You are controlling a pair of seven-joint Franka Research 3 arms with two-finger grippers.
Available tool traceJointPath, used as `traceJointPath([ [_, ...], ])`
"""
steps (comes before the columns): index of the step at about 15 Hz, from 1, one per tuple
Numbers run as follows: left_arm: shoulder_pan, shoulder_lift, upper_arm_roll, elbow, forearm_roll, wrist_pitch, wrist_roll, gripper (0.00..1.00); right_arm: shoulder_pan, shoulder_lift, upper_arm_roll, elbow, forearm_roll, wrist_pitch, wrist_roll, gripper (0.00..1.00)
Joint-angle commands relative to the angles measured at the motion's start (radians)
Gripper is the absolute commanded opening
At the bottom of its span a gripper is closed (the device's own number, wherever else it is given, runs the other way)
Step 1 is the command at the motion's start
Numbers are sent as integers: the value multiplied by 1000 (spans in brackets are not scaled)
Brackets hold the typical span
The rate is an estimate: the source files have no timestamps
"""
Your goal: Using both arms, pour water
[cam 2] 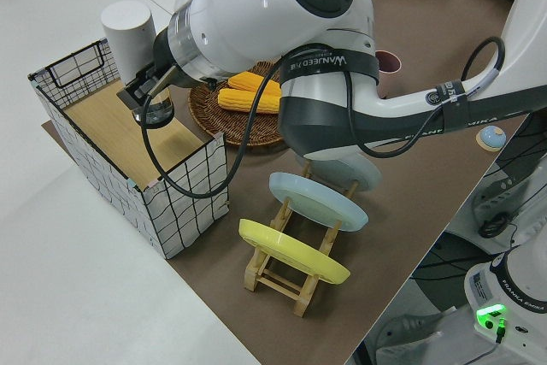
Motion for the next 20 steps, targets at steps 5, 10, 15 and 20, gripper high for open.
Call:
traceJointPath([
  [5, 26, 80, -7, 24, -259, 51, 281, 0, -4, -16, 0, -16, 3, -4, -16, 992],
  [10, 26, 125, -12, 30, -274, 68, 301, 0, -4, -16, 2, -16, 3, -4, -14, 992],
  [15, 26, 145, -13, 30, -274, 68, 321, 6, -4, -18, 0, -16, 3, -4, -16, 992],
  [20, 21, 148, -16, 30, -265, 70, 323, 995, -4, -18, 0, -16, 3, -4, -14, 992],
])
